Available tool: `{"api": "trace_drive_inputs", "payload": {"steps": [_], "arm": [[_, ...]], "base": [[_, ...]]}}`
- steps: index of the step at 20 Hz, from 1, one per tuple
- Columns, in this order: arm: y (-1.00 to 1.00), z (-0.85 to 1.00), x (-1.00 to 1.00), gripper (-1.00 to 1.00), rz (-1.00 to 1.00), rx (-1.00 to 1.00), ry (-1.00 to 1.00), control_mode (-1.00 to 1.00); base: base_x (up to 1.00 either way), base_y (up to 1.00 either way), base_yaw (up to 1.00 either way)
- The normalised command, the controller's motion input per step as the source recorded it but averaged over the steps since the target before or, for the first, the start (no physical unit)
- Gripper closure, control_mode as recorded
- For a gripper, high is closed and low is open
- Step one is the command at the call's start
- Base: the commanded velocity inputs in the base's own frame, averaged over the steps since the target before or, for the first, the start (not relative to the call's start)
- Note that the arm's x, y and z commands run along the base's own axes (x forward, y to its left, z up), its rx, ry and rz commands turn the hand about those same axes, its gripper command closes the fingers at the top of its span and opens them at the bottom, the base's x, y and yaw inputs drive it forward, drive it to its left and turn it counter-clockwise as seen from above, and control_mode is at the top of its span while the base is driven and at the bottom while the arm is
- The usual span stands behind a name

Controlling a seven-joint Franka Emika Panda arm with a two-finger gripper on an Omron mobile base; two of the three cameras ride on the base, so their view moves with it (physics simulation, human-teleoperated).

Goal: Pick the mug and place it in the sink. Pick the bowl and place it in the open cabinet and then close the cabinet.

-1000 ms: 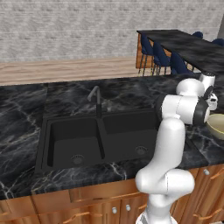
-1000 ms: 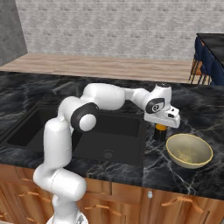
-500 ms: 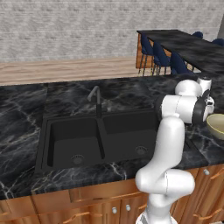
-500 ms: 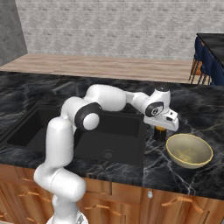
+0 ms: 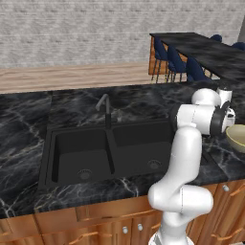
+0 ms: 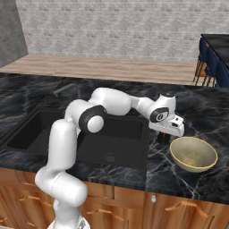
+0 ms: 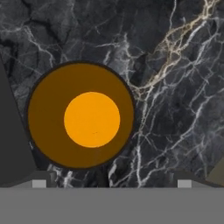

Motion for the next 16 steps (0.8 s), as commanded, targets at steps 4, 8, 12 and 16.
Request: {"api": "trace_drive_inputs", "payload": {"steps": [4,8,12,16], "arm": [[0.02,-0.06,0.0,-1.0,0.0,0.0,0.0,-1.0],[0.02,-0.02,0.0,-1.0,0.0,0.0,0.0,-1.0],[0.09,-0.03,0.0,-1.0,0.0,0.0,0.0,-1.0],[0.05,-0.17,0.0,-1.0,0.0,0.0,0.0,-1.0]], "base": [[0.0,0.0,0.0],[0.0,0.0,0.0],[0.0,0.0,0.0],[0.0,0.0,0.0]]}}
